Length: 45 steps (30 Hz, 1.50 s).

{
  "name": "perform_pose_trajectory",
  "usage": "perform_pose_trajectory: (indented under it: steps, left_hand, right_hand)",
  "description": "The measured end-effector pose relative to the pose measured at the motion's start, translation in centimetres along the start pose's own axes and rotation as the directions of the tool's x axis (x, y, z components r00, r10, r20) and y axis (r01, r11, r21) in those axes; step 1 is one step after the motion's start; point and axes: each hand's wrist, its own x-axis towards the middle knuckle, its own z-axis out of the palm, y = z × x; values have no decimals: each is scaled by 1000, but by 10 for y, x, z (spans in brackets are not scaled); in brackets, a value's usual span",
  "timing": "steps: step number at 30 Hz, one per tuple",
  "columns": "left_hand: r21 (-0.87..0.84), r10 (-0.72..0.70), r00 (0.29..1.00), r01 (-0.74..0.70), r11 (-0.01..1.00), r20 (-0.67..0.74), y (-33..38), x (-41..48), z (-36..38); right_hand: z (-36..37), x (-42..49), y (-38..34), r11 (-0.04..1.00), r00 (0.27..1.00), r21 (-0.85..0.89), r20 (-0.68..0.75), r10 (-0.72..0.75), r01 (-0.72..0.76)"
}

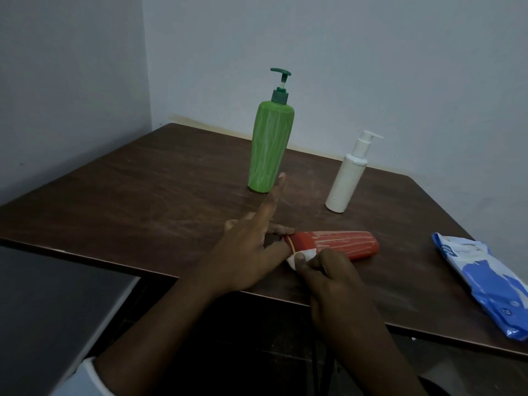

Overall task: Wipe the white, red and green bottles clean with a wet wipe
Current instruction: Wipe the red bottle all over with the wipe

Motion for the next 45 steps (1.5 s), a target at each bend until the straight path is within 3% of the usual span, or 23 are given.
perform_pose_trajectory:
  steps: [7, 14, 20, 26, 31, 36, 40, 45]
  left_hand:
    - [7, -17, 1000, 17, 1000, -7, -2, 3, 3]
    - [20, -19, 1000, 19, 1000, -21, 3, 4, 4]
    - [1, -106, 994, 106, 994, 24, 8, 3, 5]
    - [-5, -105, 994, 105, 994, 39, 9, 3, 7]
    - [40, -11, 1000, 10, 999, 22, 4, 5, 15]
    - [37, -1, 1000, 1, 999, 9, 3, 6, 21]
    - [46, -6, 1000, 6, 999, -6, 3, 4, 21]
    - [16, -43, 998, 44, 999, -40, 8, 0, 18]
  right_hand:
    - [-2, -6, 4, 999, 996, 36, 85, 30, -34]
    - [-35, -5, 17, 988, 998, 151, 58, 27, -36]
    - [-57, 10, 43, 984, 991, 128, -41, 127, -121]
    - [-28, 6, 32, 997, 994, 37, -88, 69, -66]
    - [-9, -5, 23, 999, 1000, -47, 28, 13, -12]
    - [-1, -1, 25, 991, 1000, 131, 16, 12, -14]
    - [-11, -6, 36, 999, 998, -18, 43, 46, -45]
    - [-7, 0, 40, 997, 995, -69, -89, -37, 31]
